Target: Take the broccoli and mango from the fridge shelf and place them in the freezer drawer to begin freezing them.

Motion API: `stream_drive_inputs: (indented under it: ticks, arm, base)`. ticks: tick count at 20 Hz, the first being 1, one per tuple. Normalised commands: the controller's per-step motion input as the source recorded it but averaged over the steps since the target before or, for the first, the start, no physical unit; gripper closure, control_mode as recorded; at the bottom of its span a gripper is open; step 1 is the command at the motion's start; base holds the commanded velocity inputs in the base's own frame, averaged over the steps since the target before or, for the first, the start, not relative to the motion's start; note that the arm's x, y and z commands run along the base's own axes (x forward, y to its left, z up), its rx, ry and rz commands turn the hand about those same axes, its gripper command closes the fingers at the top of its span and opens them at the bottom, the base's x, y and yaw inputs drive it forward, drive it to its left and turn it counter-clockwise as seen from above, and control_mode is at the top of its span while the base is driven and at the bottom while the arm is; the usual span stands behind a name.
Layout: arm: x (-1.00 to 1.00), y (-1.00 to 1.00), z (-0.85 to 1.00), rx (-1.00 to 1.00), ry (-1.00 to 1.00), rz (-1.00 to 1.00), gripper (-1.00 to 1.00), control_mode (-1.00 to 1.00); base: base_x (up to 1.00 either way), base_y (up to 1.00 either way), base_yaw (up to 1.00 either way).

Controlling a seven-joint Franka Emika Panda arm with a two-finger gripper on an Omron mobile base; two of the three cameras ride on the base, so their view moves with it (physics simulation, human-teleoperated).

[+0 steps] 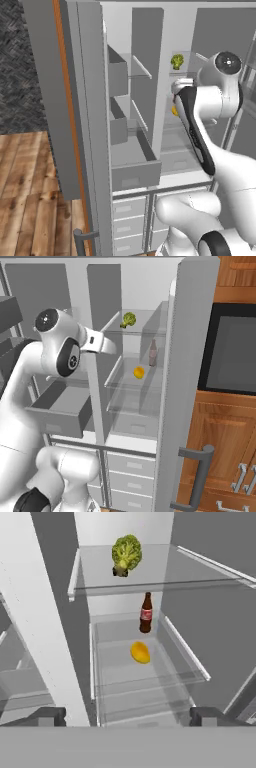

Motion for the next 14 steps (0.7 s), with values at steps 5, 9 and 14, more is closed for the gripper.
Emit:
stream_drive_inputs:
  ticks: [5, 9, 14]
  arm:
    - [0.48, -0.44, 0.36, 0.04, -0.22, -0.13, -1.0, -1.0]
    - [1.0, -0.09, 0.22, 0.23, 0.0, 0.0, -1.0, -1.0]
    - [0.92, -0.11, 0.23, 0.27, 0.05, 0.0, -1.0, -1.0]
  base:
    - [0.0, 0.0, 0.0]
    - [0.0, 0.0, 0.0]
    - [0.0, 0.0, 0.0]
